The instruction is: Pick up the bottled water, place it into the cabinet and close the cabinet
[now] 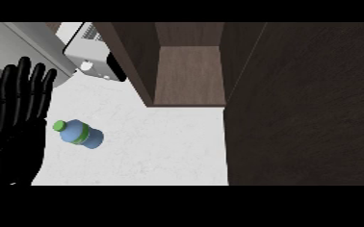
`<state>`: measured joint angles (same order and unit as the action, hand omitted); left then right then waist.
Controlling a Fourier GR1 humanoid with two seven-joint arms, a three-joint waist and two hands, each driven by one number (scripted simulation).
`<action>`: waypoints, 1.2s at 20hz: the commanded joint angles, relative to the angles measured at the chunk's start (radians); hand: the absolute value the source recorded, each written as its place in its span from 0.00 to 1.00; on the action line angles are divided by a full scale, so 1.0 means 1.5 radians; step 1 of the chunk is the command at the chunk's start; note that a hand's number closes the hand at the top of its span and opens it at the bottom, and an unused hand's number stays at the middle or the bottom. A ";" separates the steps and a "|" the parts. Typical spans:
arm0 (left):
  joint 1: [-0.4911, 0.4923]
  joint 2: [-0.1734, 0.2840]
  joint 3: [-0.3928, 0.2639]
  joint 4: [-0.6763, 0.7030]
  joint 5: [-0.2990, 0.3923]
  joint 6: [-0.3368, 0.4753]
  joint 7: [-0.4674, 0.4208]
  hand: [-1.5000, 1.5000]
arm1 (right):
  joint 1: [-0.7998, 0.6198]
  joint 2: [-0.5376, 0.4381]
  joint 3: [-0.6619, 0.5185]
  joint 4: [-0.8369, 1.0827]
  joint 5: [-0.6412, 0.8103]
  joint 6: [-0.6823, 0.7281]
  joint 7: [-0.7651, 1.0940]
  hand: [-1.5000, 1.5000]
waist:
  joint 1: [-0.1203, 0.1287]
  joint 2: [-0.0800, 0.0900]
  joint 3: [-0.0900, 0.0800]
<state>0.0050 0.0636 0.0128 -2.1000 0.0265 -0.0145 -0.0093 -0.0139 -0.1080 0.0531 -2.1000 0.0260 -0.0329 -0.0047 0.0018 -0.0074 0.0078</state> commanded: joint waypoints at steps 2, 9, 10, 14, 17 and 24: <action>0.000 0.063 0.041 0.008 0.131 -0.121 -0.021 0.00 | 0.027 0.026 0.021 -0.019 0.006 -0.009 -0.021 0.00 | -0.002 0.004 -0.006; 0.061 0.214 0.079 0.120 0.380 -0.366 0.042 0.00 | 0.118 0.025 0.066 -0.055 -0.088 0.038 0.095 0.00 | -0.009 0.006 -0.008; 0.060 0.238 0.101 0.112 0.437 -0.381 0.068 0.00 | 0.137 0.014 0.058 -0.079 -0.103 0.046 0.105 0.00 | -0.008 0.003 -0.006; 0.098 0.317 0.179 0.171 0.546 -0.472 0.065 0.00 | 0.203 -0.008 0.048 -0.177 -0.149 0.061 0.153 0.00 | -0.004 0.003 -0.006; 0.137 0.367 0.231 0.172 0.619 -0.521 0.077 0.00 | 0.300 -0.004 0.065 -0.218 -0.148 0.077 0.118 0.00 | -0.003 0.001 -0.005; 0.144 0.326 0.228 0.168 0.560 -0.522 0.098 0.00 | 0.396 -0.002 0.086 -0.332 -0.147 0.091 0.129 0.00 | -0.006 0.002 -0.005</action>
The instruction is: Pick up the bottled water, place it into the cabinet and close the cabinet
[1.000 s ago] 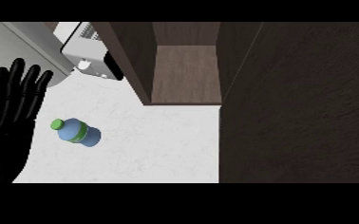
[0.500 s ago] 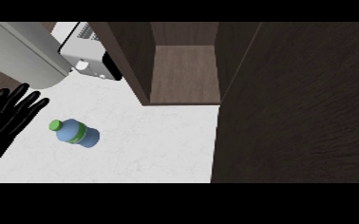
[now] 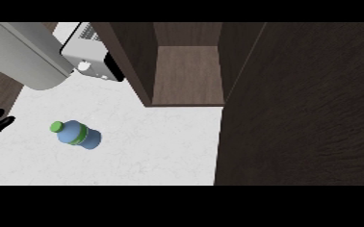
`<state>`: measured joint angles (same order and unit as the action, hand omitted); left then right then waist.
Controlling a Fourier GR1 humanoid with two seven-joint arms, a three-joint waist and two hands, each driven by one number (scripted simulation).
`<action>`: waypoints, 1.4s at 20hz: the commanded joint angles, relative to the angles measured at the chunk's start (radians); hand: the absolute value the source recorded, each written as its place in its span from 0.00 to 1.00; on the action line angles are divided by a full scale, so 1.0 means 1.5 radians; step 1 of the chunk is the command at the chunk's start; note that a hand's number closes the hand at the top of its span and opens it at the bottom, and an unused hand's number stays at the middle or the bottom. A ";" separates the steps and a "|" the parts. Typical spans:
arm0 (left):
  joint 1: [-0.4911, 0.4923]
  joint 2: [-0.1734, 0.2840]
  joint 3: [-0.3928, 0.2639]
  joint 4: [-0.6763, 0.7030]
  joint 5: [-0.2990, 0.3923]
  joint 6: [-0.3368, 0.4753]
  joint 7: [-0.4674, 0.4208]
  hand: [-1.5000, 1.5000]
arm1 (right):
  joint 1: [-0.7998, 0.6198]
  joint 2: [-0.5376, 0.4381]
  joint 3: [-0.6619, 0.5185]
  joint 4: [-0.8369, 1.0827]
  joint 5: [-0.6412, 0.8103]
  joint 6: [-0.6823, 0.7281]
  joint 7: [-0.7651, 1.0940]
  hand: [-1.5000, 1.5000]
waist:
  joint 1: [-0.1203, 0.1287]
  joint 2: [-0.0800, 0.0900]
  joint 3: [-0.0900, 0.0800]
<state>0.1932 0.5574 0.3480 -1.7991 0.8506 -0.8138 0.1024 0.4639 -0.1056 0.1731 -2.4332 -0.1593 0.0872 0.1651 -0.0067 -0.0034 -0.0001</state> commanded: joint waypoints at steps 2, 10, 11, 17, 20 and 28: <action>0.009 0.010 0.043 0.041 -0.002 -0.055 -0.002 0.00 | 0.091 0.020 0.070 -0.090 0.043 0.004 -0.001 0.00 | -0.002 0.000 0.000; -0.045 -0.096 0.044 0.111 -0.169 -0.046 -0.045 0.00 | 0.170 0.004 0.050 -0.091 0.018 0.047 -0.065 0.00 | -0.009 0.000 0.000; -0.039 -0.063 0.066 0.112 -0.136 -0.041 -0.030 0.00 | 0.204 0.002 0.053 -0.091 0.033 0.052 -0.084 0.00 | -0.008 -0.001 0.000; -0.117 -0.095 0.071 0.248 -0.307 -0.077 -0.131 0.00 | 0.196 -0.017 0.010 -0.094 -0.016 0.071 -0.081 0.00 | -0.008 0.001 0.000; -0.136 -0.108 0.059 0.313 -0.354 -0.093 -0.180 0.00 | 0.204 -0.015 0.016 -0.132 -0.014 0.066 -0.070 0.00 | -0.009 0.002 -0.001; -0.203 -0.140 0.021 0.496 -0.562 -0.015 -0.369 0.00 | 0.272 -0.019 0.044 -0.135 0.008 0.093 -0.134 0.00 | -0.020 0.005 -0.003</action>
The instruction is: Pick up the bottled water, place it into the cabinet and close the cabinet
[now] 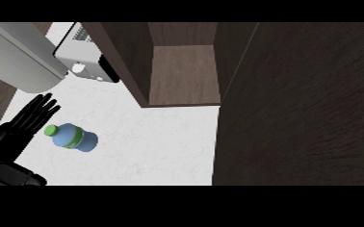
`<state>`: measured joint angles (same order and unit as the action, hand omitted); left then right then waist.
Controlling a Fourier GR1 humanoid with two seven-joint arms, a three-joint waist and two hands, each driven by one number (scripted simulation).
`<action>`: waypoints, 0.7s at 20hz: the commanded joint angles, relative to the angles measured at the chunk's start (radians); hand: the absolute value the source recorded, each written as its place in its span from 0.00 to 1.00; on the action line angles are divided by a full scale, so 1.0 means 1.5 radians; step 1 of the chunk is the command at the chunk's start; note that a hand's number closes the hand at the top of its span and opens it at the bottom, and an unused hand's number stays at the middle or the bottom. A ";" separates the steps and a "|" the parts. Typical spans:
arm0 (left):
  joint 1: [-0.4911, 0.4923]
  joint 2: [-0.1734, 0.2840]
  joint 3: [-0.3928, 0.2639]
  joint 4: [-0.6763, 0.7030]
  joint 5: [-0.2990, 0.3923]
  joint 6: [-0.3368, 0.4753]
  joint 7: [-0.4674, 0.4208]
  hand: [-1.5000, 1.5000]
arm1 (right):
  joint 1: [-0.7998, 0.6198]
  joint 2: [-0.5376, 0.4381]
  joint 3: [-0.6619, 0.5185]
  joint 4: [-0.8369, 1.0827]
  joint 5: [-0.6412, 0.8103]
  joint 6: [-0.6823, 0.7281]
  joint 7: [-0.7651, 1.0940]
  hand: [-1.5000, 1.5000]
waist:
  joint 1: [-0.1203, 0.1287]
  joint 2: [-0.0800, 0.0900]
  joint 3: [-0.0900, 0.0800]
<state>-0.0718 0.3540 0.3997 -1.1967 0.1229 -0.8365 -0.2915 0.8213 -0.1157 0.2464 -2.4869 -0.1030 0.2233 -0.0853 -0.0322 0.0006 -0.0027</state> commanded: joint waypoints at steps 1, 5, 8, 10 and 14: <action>-0.024 -0.028 -0.033 0.094 -0.097 0.024 -0.125 0.00 | 0.006 -0.017 -0.050 -0.053 -0.060 0.007 0.019 0.00 | 0.006 0.001 0.000; -0.057 -0.001 -0.027 0.178 -0.114 0.053 -0.182 0.00 | 0.080 -0.021 -0.006 -0.118 -0.036 0.018 0.015 0.00 | 0.001 0.000 0.000; -0.040 -0.025 -0.061 0.237 -0.170 0.103 -0.277 0.00 | 0.077 -0.011 0.003 -0.088 -0.014 0.018 -0.018 0.00 | 0.000 0.001 -0.001; -0.085 0.021 -0.052 0.308 -0.163 0.078 -0.297 0.00 | 0.089 -0.015 0.011 -0.083 -0.009 0.027 -0.029 0.00 | -0.004 0.002 -0.001; -0.091 0.001 -0.089 0.348 -0.161 0.052 -0.308 0.00 | 0.131 -0.037 0.008 -0.088 -0.026 0.054 -0.055 0.00 | -0.013 0.001 -0.001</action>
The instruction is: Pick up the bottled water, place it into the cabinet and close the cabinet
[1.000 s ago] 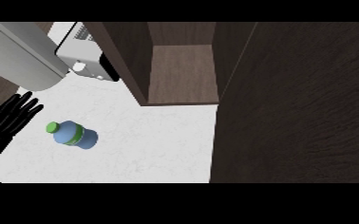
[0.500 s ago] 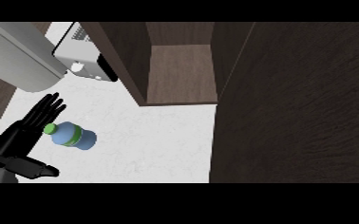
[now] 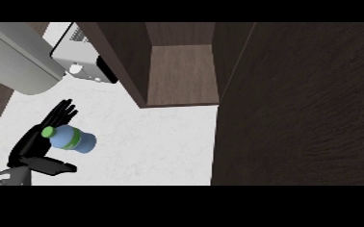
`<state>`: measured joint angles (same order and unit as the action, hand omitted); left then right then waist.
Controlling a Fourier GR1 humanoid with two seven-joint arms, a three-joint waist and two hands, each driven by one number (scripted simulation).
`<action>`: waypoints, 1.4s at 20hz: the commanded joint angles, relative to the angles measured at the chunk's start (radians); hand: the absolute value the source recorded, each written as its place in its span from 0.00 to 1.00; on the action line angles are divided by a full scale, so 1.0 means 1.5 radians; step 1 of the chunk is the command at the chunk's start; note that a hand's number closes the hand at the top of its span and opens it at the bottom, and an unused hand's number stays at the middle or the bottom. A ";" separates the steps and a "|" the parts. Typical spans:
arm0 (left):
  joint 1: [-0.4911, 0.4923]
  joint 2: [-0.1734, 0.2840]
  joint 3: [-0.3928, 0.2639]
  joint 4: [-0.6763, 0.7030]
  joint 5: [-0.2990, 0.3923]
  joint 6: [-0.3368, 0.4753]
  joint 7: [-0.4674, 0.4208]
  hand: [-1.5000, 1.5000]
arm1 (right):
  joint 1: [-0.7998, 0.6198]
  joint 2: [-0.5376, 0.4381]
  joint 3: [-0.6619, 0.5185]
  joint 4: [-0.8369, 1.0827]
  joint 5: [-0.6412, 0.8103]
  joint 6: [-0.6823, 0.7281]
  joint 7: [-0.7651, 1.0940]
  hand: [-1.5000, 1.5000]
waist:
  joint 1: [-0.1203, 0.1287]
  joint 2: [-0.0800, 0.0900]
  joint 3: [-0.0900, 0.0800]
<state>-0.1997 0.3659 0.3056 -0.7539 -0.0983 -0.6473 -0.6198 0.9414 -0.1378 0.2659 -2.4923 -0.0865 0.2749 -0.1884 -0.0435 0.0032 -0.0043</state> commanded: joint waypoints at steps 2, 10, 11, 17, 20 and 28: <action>-0.013 0.014 -0.037 0.087 -0.009 -0.119 -0.096 0.00 | 0.035 0.001 0.021 -0.067 0.001 -0.004 0.012 0.00 | -0.002 0.002 -0.001; -0.067 -0.029 -0.062 0.162 -0.002 -0.085 -0.138 0.00 | 0.030 -0.009 -0.002 -0.070 -0.017 0.000 0.007 0.00 | 0.002 0.005 -0.002; -0.073 -0.037 -0.058 0.175 0.007 -0.079 -0.134 1.00 | 0.039 -0.008 -0.004 -0.063 -0.023 -0.003 0.011 0.00 | 0.003 0.004 -0.001; -0.081 -0.028 -0.058 0.228 0.027 -0.109 -0.151 1.00 | 0.034 -0.004 -0.007 -0.039 -0.020 0.003 -0.012 0.00 | 0.004 0.004 -0.001; -0.072 -0.050 -0.061 0.228 0.039 -0.106 -0.166 1.00 | 0.057 -0.004 0.008 -0.032 -0.008 0.013 -0.040 0.00 | 0.001 0.000 -0.001; -0.092 -0.173 0.014 0.232 0.115 0.144 -0.157 1.00 | 0.059 -0.003 0.004 -0.029 -0.002 0.009 -0.036 0.00 | 0.014 -0.002 0.001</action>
<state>-0.3345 0.2080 0.2651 -0.4110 0.0126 -0.5116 -0.7803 0.9988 -0.1421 0.2591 -2.4784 -0.0674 0.2858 -0.2571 -0.0288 0.0036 -0.0027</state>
